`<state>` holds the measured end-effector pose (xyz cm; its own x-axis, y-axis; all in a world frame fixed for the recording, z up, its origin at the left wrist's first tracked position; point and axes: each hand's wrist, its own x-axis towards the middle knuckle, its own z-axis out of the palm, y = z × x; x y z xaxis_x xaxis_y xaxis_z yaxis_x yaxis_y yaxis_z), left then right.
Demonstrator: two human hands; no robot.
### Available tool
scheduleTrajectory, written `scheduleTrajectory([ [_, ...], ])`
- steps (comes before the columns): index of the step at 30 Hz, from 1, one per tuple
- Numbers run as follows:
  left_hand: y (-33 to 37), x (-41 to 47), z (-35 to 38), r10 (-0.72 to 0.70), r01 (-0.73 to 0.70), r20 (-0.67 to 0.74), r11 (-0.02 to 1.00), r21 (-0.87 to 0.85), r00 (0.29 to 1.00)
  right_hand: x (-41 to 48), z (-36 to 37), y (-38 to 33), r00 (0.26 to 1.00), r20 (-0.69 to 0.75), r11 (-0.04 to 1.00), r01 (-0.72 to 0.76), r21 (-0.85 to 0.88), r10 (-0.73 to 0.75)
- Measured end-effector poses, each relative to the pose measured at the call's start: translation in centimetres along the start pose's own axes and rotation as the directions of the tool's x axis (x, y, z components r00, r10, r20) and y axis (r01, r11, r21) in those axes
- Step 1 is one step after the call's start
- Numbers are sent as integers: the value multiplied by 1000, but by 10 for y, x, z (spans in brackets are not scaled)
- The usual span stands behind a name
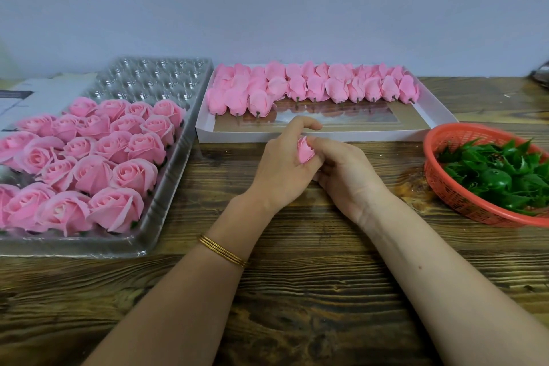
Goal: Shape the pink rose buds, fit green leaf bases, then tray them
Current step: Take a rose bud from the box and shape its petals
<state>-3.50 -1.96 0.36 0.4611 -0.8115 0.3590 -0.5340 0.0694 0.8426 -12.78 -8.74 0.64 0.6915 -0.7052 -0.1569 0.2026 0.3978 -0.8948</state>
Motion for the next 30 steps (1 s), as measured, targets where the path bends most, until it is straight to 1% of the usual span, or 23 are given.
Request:
scheduleTrajectory([
  [13,-2,0,1,-4,4,2,1000,12,1000,-1,0,0,1000,3,1000,5,-14,-5],
  [16,-2,2,2,-51,49,-48,998,-35,998,-2,2,0,1000,20,1000,0,-27,0],
  [18,-2,5,1,-93,84,-113,993,-81,989,-1,2,0,1000,-20,1000,1,-10,-1],
  [20,-2,8,0,-152,128,-165,981,-148,975,0,3,1,996,-89,1000,11,8,-10],
  [22,-1,10,-2,-194,150,-206,966,-212,959,0,3,3,991,-125,997,35,-65,-43],
  [24,1,11,-2,-238,168,-228,943,-289,944,-2,2,7,990,-103,973,75,-220,-100],
  [26,2,11,-1,-286,188,-225,907,-377,931,-5,4,10,986,-58,922,123,-368,-155],
  [28,5,9,1,-328,199,-197,851,-485,924,-7,7,11,979,-33,888,167,-429,-200],
  [30,7,9,1,-361,212,-178,809,-549,915,-7,8,13,974,-21,882,195,-430,-226],
])
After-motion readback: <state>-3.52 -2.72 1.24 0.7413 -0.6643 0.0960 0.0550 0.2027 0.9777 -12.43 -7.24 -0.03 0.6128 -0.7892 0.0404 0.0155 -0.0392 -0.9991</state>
